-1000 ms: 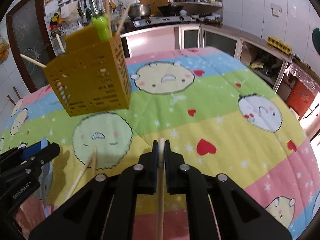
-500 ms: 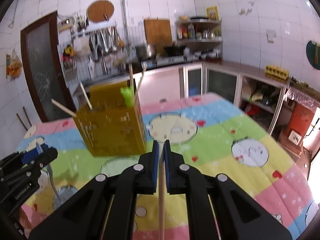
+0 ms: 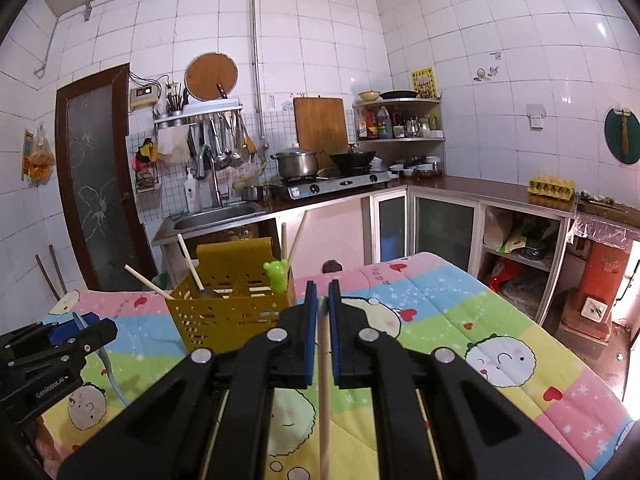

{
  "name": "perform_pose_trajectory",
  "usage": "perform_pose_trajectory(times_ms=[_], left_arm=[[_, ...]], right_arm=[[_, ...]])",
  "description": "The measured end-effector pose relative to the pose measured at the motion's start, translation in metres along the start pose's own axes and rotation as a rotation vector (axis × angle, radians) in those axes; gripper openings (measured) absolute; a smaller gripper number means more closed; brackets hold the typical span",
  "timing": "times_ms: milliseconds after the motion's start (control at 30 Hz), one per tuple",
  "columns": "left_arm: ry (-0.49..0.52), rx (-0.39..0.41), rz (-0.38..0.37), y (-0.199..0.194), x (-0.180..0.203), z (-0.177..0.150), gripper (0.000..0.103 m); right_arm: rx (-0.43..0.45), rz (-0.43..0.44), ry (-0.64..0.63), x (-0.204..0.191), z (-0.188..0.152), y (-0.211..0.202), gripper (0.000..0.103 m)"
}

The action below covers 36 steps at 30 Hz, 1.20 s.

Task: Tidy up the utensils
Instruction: 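Lift the blue spoon and chopstick and carry them over the yellow holder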

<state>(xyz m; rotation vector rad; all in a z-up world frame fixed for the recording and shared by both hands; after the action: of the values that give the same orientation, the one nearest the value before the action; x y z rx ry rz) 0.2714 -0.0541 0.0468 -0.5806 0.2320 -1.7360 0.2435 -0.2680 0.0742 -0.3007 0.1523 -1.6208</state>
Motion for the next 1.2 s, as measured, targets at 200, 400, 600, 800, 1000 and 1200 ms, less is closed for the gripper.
perform_pose_trajectory(times_ms=[200,400,600,800,1000,1200], left_arm=[[0.004,0.020,-0.002,-0.003,-0.001,0.015,0.030],[0.019,0.093,-0.005,-0.015,0.007,0.059,0.030],[0.030,0.189,0.000,-0.016,0.025,0.127,0.030],[0.034,0.254,0.015,0.013,0.040,0.176,0.030],[0.043,0.240,0.037,0.062,0.041,0.180,0.030],[0.022,0.151,0.050,0.105,0.026,0.150,0.030]], right_arm=[[0.034,0.009,-0.005,0.000,0.015,0.005,0.006],[0.096,0.036,-0.007,-0.003,0.059,0.012,0.006],[0.193,0.051,-0.018,-0.009,0.124,0.021,0.006],[0.268,0.067,-0.041,-0.020,0.183,0.034,0.006],[0.269,0.085,-0.074,-0.030,0.204,0.061,0.006],[0.151,0.106,-0.060,-0.030,0.163,0.108,0.006]])
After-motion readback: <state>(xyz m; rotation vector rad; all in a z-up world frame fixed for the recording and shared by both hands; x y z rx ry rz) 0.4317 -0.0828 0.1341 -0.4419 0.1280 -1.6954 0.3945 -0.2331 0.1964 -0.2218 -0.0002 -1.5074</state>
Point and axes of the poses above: each gripper's, at about its wrist camera, not at the fingertips, and y roughly the way its jaws point, x to its right, z to its top, the point moved 7 cm from there along y, roughly the way its jaws point, and after that the axes turned 13 degrees about -y, right-handed, at the moved point
